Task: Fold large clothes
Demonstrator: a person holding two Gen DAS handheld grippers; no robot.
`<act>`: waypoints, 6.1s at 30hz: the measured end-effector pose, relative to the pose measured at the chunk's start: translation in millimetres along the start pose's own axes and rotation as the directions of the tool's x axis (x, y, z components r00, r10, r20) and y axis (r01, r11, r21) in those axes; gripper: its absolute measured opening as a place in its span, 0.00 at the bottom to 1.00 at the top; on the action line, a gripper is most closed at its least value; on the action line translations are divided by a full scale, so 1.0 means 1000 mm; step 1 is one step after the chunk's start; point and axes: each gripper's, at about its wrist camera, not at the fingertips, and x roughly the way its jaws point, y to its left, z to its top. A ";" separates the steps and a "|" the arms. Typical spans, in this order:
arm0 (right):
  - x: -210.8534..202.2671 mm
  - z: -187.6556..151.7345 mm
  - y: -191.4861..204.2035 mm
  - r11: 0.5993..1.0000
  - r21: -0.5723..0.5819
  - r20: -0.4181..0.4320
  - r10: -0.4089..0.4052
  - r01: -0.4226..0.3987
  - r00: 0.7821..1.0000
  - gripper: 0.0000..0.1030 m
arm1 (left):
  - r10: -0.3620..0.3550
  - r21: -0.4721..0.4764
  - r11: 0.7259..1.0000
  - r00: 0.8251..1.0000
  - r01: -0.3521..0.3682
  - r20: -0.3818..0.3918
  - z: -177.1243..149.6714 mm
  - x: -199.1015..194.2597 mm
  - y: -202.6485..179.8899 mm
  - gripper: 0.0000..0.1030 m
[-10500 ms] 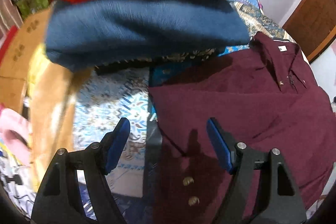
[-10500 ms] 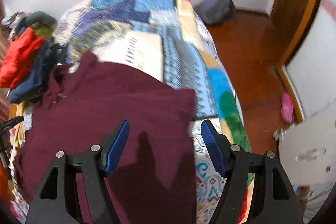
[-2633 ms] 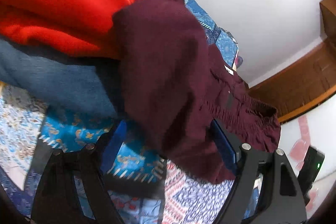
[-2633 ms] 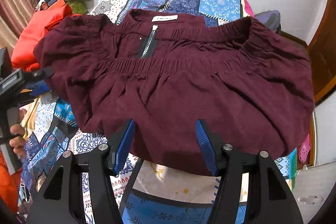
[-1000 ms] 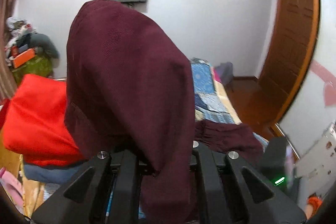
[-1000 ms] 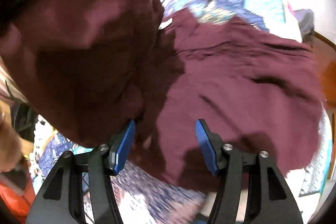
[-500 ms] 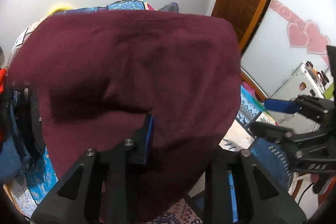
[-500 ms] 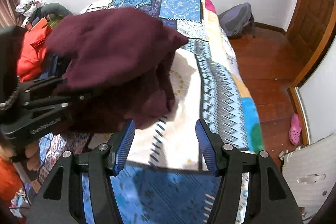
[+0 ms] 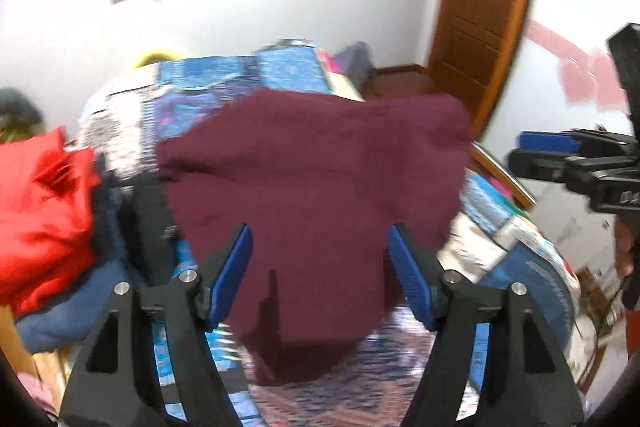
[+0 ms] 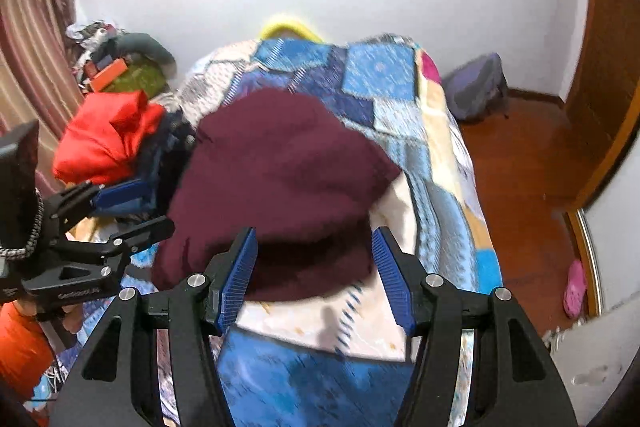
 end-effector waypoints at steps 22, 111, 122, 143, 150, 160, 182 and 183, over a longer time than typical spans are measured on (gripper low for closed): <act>0.084 -0.029 -0.030 0.995 0.027 -0.221 -0.089 0.097 0.971 0.66 | 0.012 -0.092 0.995 0.974 -0.034 -0.227 -0.080 0.077 0.024 0.75; 0.065 0.077 -0.015 0.747 0.407 0.118 0.527 -0.525 0.842 0.24 | 0.000 -0.136 0.990 0.967 0.036 0.255 0.100 -0.081 0.087 0.22; 0.102 0.161 0.147 0.733 0.170 0.136 0.644 -0.658 0.753 0.24 | 0.190 -0.287 0.953 0.933 -0.099 0.306 0.088 -0.174 0.239 0.22; 0.224 0.124 0.243 0.861 0.110 -0.110 0.508 -0.497 0.855 0.21 | 0.283 -0.457 0.850 0.959 -0.263 -0.026 -0.009 -0.096 0.376 0.45; 0.181 0.126 0.223 0.875 0.160 -0.081 0.474 -0.458 0.877 0.24 | 0.325 -0.427 0.848 0.944 -0.314 -0.048 -0.009 -0.118 0.348 0.49; 0.079 0.125 0.234 0.890 0.008 0.067 0.454 -0.456 0.888 0.24 | 0.379 -0.387 0.861 0.924 -0.329 0.057 0.001 -0.198 0.290 0.51; -0.159 0.000 0.272 0.890 -0.350 0.551 0.448 -0.292 0.704 0.58 | 0.477 -0.283 0.876 0.619 -0.391 0.623 -0.086 -0.405 0.027 0.55; -0.162 -0.006 0.273 0.898 -0.343 0.575 0.432 -0.275 0.694 0.62 | 0.483 -0.289 0.872 0.606 -0.394 0.631 -0.093 -0.408 0.022 0.56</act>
